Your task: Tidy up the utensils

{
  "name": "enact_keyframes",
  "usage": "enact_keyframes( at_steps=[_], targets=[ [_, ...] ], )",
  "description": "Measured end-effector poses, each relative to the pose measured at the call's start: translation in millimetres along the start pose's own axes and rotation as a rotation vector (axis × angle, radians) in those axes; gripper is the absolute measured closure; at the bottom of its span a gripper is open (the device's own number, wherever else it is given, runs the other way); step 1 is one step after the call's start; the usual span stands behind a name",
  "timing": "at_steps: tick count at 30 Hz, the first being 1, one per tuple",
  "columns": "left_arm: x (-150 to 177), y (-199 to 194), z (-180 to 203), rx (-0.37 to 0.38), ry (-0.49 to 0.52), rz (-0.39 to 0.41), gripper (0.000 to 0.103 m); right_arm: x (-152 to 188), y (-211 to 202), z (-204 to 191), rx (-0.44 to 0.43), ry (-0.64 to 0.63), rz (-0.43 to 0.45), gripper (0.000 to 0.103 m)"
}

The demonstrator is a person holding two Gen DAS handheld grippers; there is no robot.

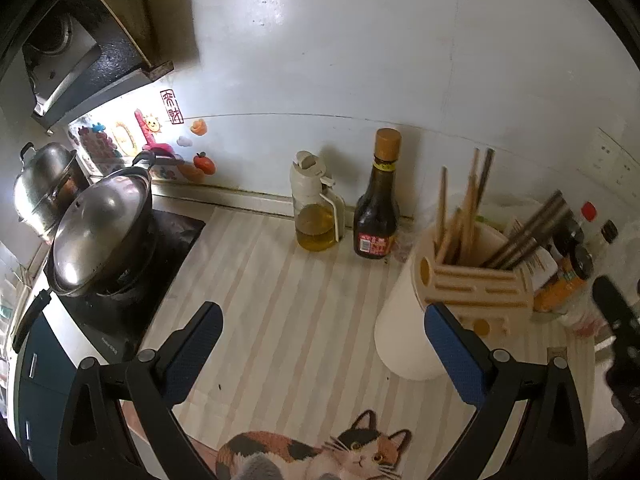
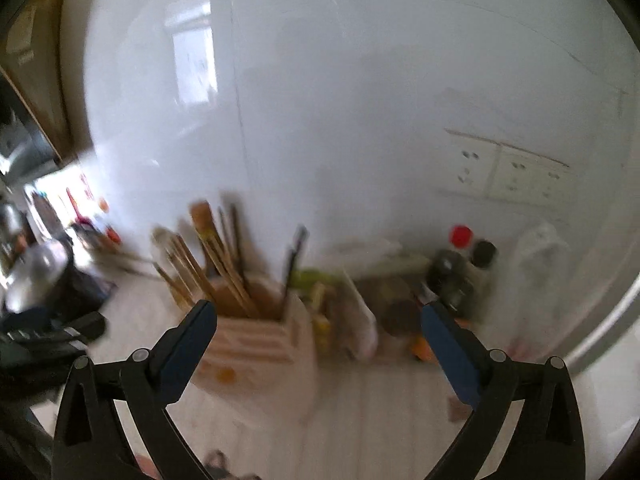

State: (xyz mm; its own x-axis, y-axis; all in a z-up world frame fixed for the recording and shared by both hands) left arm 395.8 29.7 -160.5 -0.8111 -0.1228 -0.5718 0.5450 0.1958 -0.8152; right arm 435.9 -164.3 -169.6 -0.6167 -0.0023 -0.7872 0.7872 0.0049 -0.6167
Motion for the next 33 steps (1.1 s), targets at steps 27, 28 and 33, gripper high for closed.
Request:
enact_keyframes(
  at_steps=[27,28,33],
  targets=[
    [118,-204,-49,0.173,0.149,0.221,0.000,106,-269,-17,0.171,0.090,0.142,0.000],
    [123,-211,-53,0.175,0.148,0.226,0.000,111,-278,-19,0.172,0.090,0.144,0.000],
    [144,-244,-67,0.180,0.148,0.255,0.000,134,-326,-30,0.174,0.093,0.163,0.000]
  ],
)
Point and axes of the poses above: each gripper's, at about its wrist camera, not at the fingertips, and y roughly the way its jaws point, z to its right, x to its underside, the point moved 7 cm from there along y, roughly the way its jaws point, and after that the axes turned 3 degrees about -z, right-handed, at the moved point
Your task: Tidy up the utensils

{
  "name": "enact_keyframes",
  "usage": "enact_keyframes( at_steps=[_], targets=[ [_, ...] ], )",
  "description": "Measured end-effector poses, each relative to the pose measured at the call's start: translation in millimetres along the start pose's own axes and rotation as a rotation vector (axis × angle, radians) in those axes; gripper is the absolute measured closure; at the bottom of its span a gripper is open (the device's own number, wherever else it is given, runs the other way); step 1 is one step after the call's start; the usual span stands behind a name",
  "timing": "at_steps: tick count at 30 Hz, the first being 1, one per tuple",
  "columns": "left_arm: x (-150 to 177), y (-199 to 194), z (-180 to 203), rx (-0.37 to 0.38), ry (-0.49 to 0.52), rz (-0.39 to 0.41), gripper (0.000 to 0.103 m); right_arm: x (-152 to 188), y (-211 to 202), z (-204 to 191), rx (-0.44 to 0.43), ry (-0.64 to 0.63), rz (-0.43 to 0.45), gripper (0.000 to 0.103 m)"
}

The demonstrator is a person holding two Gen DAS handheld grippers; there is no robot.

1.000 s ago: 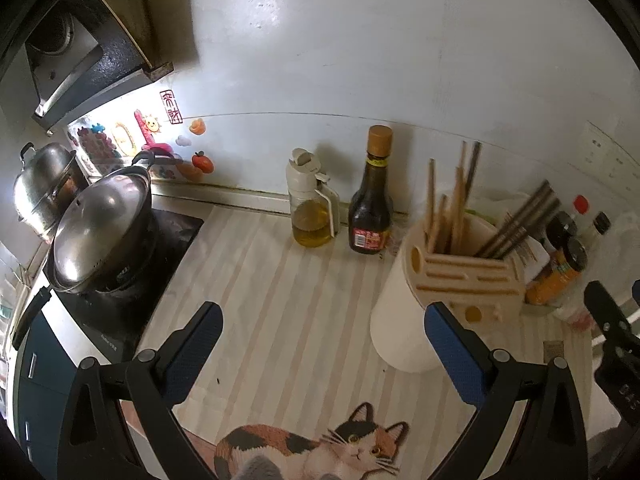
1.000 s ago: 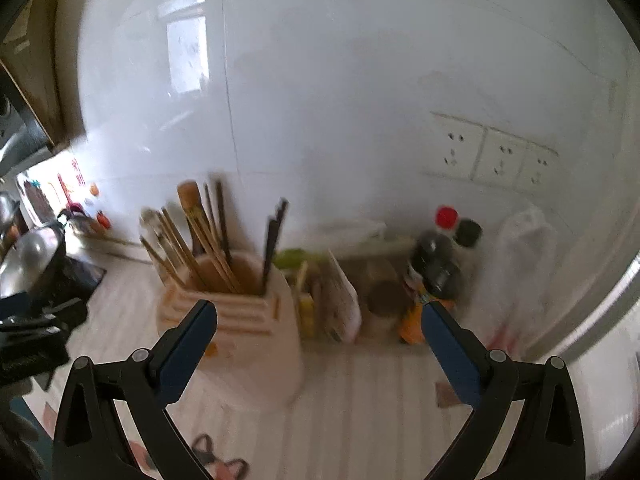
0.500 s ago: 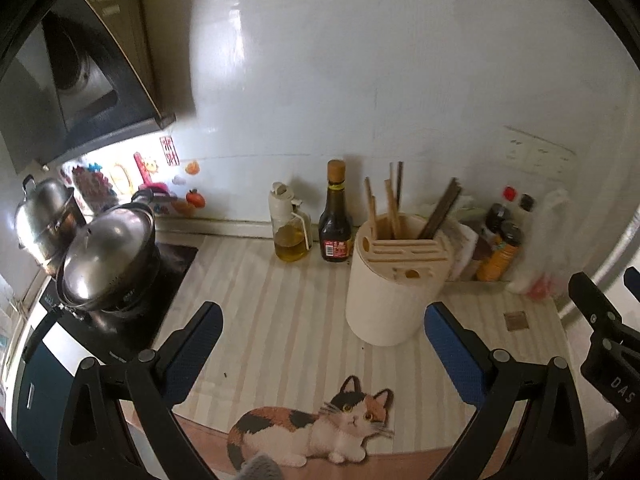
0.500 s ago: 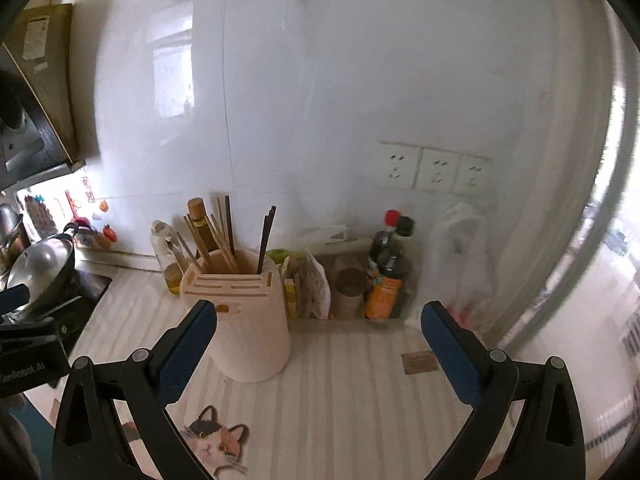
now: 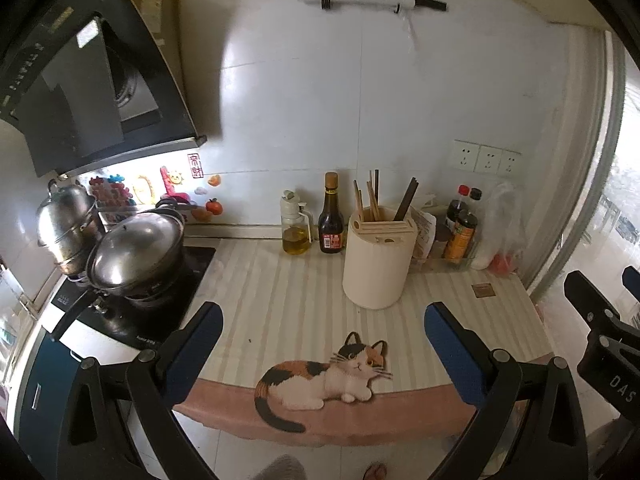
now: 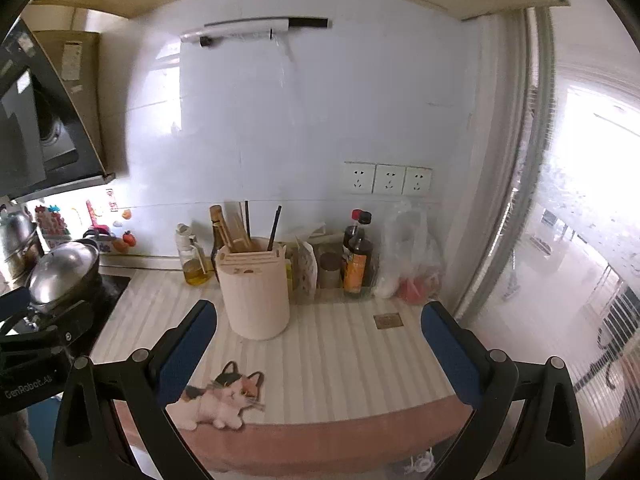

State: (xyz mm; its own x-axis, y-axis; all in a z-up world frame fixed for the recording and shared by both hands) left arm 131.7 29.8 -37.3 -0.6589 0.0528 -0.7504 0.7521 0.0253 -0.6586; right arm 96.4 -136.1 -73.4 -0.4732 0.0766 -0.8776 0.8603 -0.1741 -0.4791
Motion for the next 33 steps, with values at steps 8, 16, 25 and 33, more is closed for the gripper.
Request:
enact_keyframes(
  at_steps=[8,16,25,33],
  targets=[
    [5,-38,5,0.003,-0.009,0.058,0.000,0,-41,5,-0.014,-0.005,0.035,0.000],
    [5,-48,13,0.013,-0.007,0.092,0.000,-10,-55,21,-0.014,-0.014,0.070,0.000],
    [8,-54,20,0.010,0.007,0.097,0.000,-12,-58,27,-0.020,-0.020,0.074,0.000],
    [7,-55,21,0.004,0.004,0.101,0.000,-12,-57,29,-0.018,-0.019,0.075,0.000]
  ],
)
Point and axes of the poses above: each gripper's, at about its wrist camera, not at the fingertips, and y roughly the way its jaws point, z to its right, x to its underside, the point moved 7 cm from there along y, roughly the way its jaws point, and after that the axes turned 3 degrees about -z, right-handed, at the moved point
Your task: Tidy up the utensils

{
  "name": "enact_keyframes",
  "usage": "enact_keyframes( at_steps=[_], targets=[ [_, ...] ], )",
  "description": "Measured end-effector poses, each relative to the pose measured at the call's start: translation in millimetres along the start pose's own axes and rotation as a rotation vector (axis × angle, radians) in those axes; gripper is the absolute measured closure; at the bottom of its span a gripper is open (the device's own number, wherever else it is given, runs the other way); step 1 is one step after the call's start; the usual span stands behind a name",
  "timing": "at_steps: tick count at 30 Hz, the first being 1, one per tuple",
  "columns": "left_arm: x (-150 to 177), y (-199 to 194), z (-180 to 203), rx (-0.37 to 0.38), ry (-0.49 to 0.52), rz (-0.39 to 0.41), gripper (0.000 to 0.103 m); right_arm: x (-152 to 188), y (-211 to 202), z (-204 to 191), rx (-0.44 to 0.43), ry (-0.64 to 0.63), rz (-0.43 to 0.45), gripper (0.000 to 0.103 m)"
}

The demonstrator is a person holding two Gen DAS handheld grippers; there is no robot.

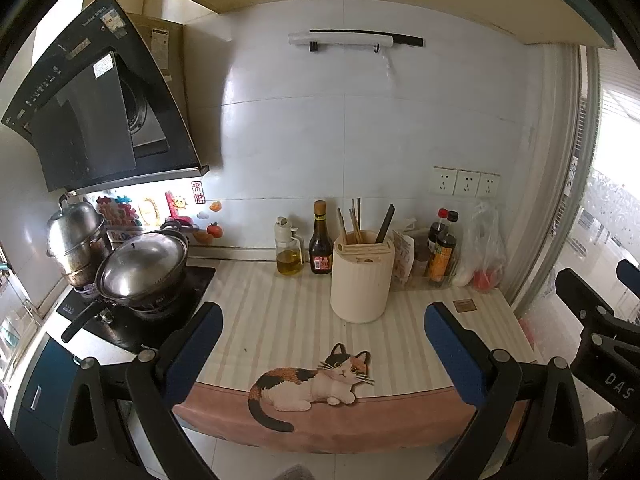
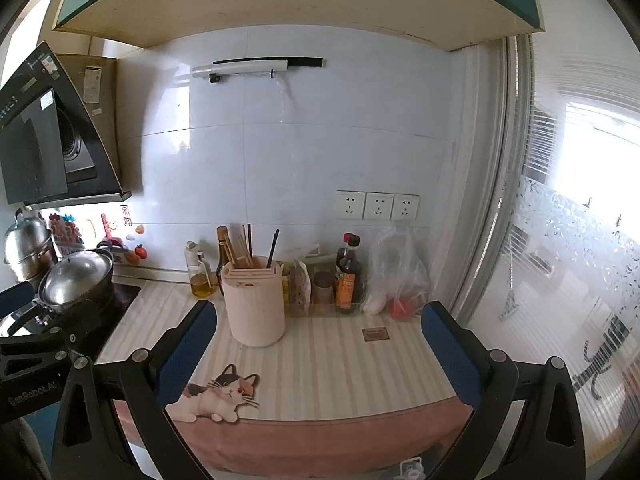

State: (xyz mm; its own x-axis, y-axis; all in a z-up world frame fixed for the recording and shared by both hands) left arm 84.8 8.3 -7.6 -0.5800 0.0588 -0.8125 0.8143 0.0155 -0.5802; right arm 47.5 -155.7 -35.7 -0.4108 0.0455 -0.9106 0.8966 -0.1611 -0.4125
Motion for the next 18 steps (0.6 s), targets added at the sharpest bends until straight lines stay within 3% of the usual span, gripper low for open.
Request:
enact_keyframes(
  at_steps=[18],
  targets=[
    [-0.8,-9.5,-7.5,0.000,-0.003,0.009,0.000,3.8,-9.2,-9.6,-0.022,-0.011,0.008,0.000]
  ],
)
Point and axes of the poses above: each gripper's, at about its wrist camera, not at the fingertips, and y roughly the way its jaws point, z to its right, x to its underside, the point moved 7 cm from there along y, roughly the way its jaws point, and after that the axes turned 3 degrees about -z, right-handed, at the moved point
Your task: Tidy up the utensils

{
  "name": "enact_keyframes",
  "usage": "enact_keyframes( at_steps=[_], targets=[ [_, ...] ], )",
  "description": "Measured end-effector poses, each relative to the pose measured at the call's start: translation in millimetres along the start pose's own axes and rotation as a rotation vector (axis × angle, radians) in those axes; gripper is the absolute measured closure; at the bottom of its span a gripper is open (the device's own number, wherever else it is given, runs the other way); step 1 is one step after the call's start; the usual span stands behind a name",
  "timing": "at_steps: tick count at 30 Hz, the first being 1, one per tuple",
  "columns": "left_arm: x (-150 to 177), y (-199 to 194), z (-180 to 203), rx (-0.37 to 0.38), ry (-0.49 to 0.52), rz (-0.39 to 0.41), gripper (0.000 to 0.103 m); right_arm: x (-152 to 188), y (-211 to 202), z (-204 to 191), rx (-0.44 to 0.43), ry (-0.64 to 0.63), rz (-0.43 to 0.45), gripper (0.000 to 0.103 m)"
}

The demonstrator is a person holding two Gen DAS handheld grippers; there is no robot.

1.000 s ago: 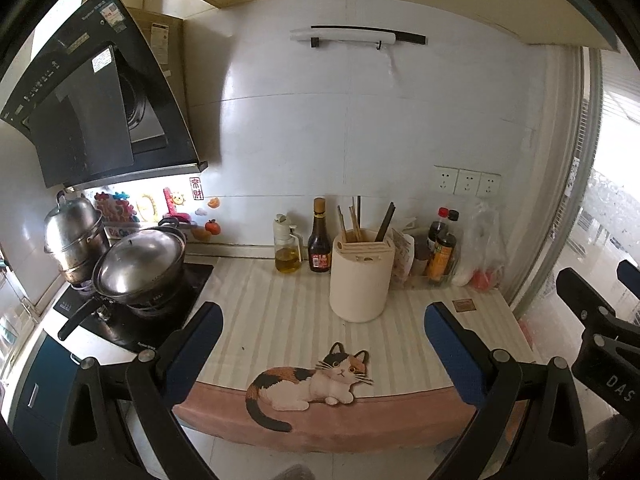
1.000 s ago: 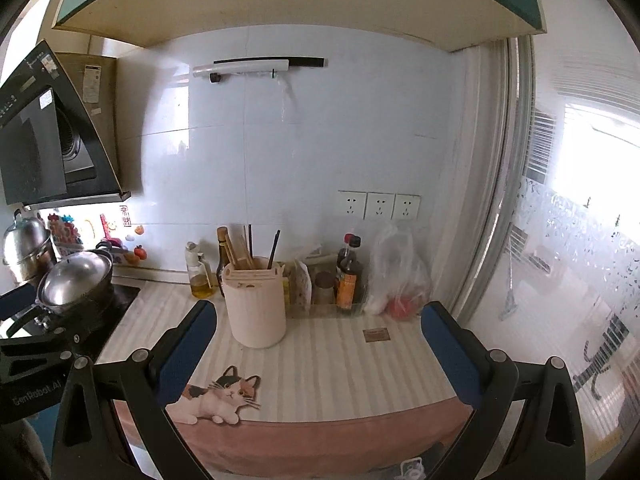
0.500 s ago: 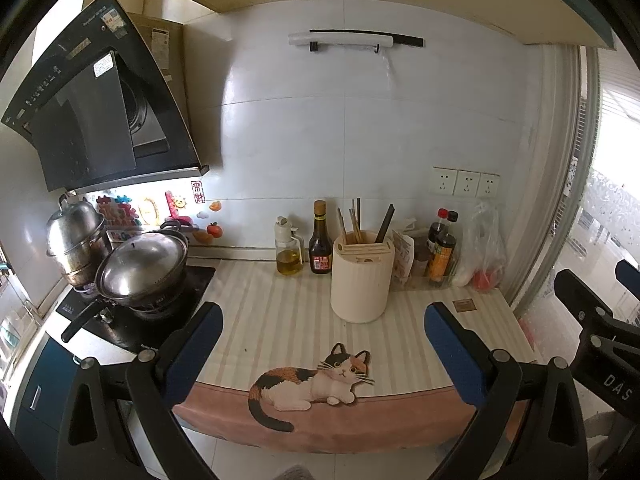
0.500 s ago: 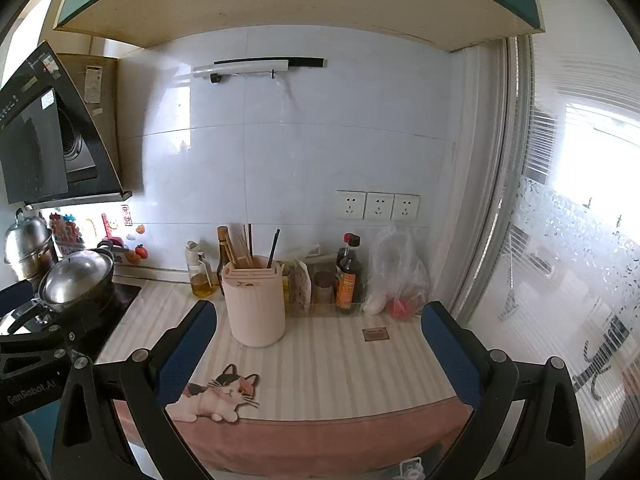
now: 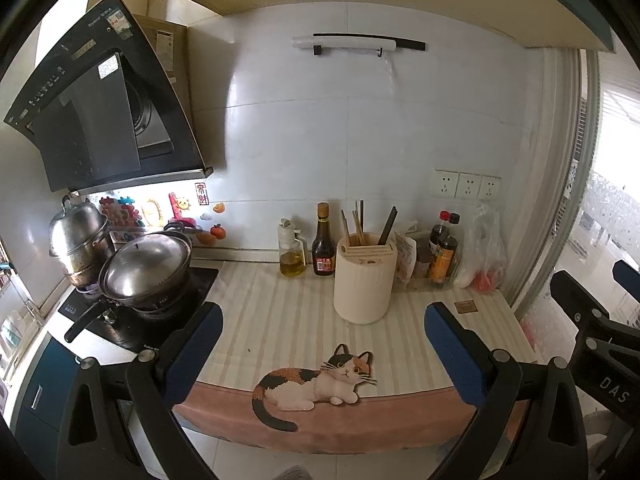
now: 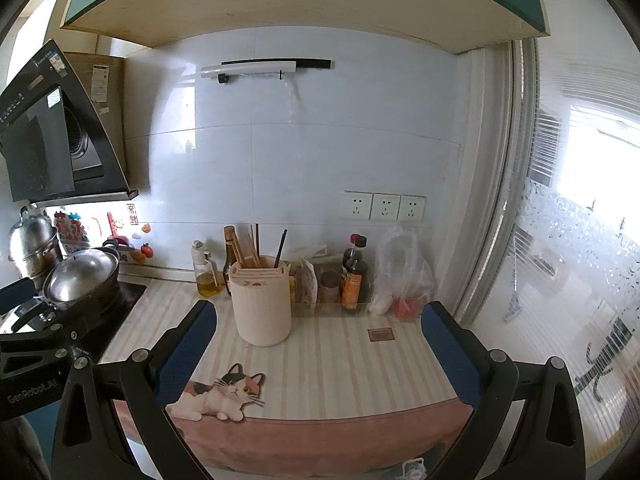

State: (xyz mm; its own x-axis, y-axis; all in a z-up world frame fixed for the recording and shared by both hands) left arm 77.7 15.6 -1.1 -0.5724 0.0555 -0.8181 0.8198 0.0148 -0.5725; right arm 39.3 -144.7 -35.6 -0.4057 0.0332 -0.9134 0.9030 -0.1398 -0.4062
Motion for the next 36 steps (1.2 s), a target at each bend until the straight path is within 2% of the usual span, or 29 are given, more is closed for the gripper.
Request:
enact_keyframes(
  at_steps=[36],
  targets=[
    [2,-2,2,-0.011,-0.008,-0.005,0.000,0,8,13,0.001,0.010,-0.006,0.000]
  ],
)
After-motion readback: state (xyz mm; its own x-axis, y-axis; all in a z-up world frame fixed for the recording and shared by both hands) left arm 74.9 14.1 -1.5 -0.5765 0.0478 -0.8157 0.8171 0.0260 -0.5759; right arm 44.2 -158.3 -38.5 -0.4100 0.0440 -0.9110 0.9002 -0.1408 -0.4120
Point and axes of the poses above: each gripper's, at about its wrist camera, not at the fingertips, and y roughly the way its jaws point, z to its right, x to its underside, the point moved 7 cm from there along y, roughly the way its jaws point, and after that the axes turned 3 degrees about -z, right-handed, at the moved point
